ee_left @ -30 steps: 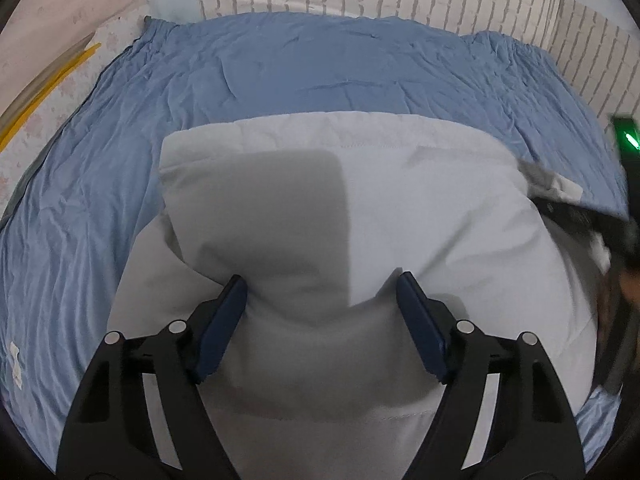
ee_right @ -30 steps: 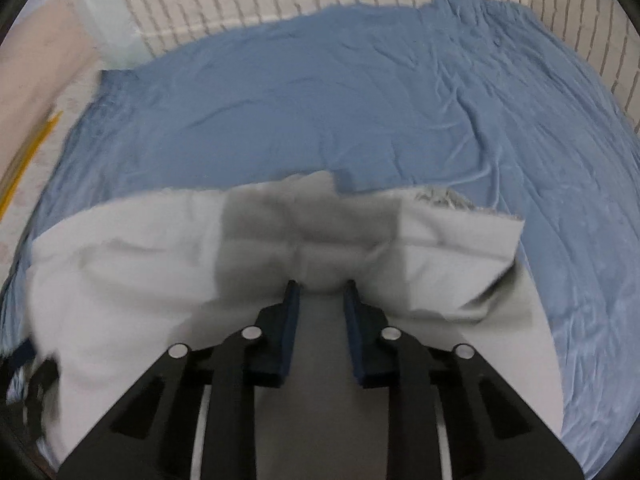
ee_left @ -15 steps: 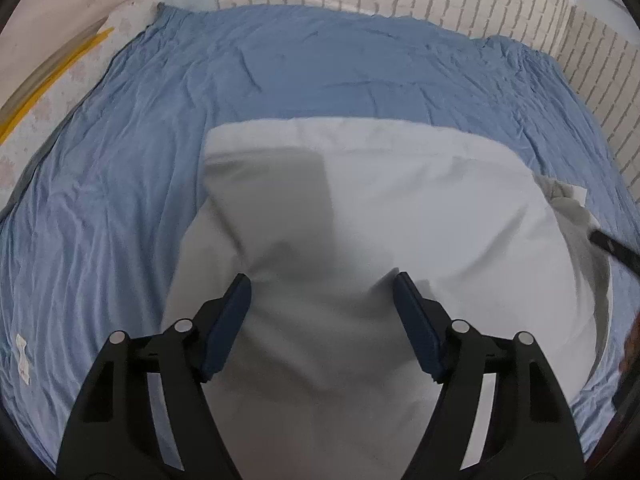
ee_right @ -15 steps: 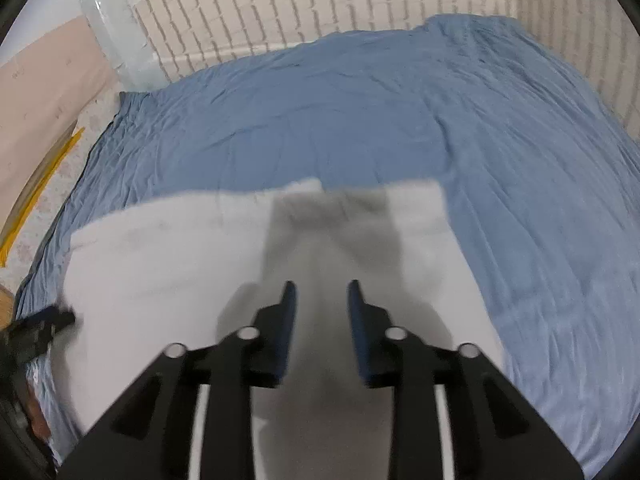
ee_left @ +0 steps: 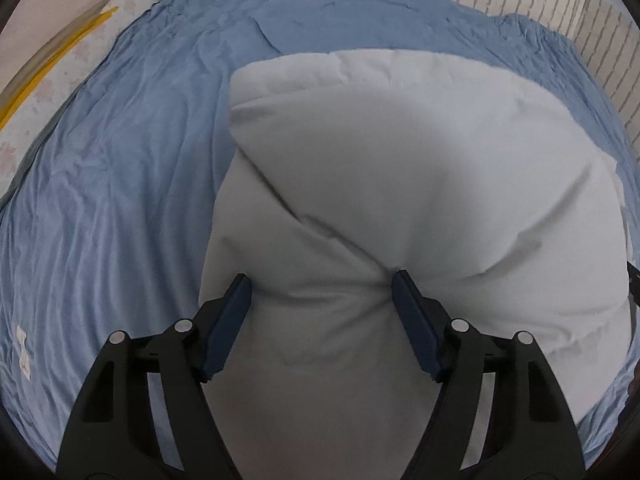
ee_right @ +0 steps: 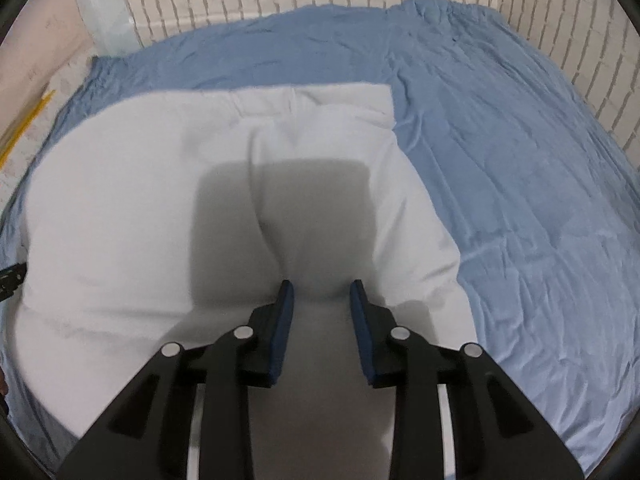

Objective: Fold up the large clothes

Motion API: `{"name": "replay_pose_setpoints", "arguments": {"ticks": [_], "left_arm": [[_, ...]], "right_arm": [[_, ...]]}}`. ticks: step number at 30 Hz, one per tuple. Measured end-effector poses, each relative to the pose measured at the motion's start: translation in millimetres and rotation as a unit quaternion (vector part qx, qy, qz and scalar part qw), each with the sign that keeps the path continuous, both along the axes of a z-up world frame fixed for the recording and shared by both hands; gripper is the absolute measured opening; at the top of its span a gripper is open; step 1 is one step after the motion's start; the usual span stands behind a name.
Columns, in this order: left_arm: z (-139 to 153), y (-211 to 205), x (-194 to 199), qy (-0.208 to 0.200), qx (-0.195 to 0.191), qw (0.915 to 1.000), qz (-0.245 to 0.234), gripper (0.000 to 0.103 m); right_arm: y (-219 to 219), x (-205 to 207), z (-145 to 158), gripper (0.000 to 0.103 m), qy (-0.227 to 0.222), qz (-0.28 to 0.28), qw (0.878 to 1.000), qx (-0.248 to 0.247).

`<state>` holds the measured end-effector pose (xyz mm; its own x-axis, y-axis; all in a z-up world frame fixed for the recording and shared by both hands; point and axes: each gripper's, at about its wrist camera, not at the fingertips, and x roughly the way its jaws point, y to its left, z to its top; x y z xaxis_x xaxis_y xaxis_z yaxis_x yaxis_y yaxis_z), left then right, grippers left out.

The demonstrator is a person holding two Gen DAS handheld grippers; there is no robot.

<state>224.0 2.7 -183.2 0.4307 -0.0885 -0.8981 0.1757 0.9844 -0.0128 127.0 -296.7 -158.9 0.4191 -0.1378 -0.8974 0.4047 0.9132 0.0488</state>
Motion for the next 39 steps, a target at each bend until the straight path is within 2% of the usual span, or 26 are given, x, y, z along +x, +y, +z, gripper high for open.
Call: {"name": "replay_pose_setpoints", "arguments": {"ticks": [4, 9, 13, 18, 20, 22, 26, 31, 33, 35, 39], "left_arm": [[-13.6, -2.2, 18.3, 0.022, -0.019, 0.9995, 0.007, 0.079], [-23.0, -13.2, 26.3, 0.031, -0.004, 0.9995, 0.007, 0.081], [-18.1, -14.4, 24.1, 0.031, 0.0, 0.9995, 0.008, 0.08], [0.1, -13.4, 1.5, 0.001, 0.019, 0.9998, 0.002, 0.072], [9.5, -13.3, -12.7, -0.017, 0.02, 0.9996, -0.002, 0.071], [16.5, -12.1, -25.7, -0.038, 0.022, 0.999, -0.008, 0.071], [23.5, 2.1, -51.9, -0.052, 0.035, 0.998, -0.01, 0.064], [21.2, 22.3, -73.2, -0.047, 0.027, 0.9985, 0.009, 0.053], [16.1, 38.0, -83.5, -0.049, 0.022, 0.9984, 0.018, 0.052], [4.0, 39.6, -86.9, -0.044, 0.016, 0.9987, 0.02, 0.052], [-13.6, 26.0, -82.9, -0.037, 0.039, 0.9985, 0.012, 0.052]], "right_arm": [[-6.0, 16.9, -13.7, 0.028, 0.018, -0.002, 1.0, 0.009], [-3.3, 25.4, -24.7, 0.028, 0.031, 0.005, 1.0, 0.003], [-11.3, 22.5, -22.7, 0.028, 0.029, -0.005, 0.999, 0.04], [-18.0, 0.2, -3.0, 0.034, -0.013, -0.002, 0.999, 0.053], [-15.7, -13.8, 6.3, 0.043, -0.036, -0.004, 0.997, 0.063], [-12.8, -33.0, 18.9, 0.048, -0.06, -0.005, 0.997, 0.052], [-11.5, -61.5, 33.5, 0.048, -0.069, -0.008, 0.997, 0.027], [-10.9, -84.5, 34.6, 0.048, -0.065, -0.006, 0.998, 0.015], [-4.4, -88.6, 30.8, 0.046, -0.056, -0.001, 0.998, -0.001], [0.1, -87.7, 16.5, 0.035, -0.039, 0.009, 0.999, 0.012], [8.4, -77.4, -1.7, 0.033, -0.023, 0.019, 1.0, 0.005]]}}
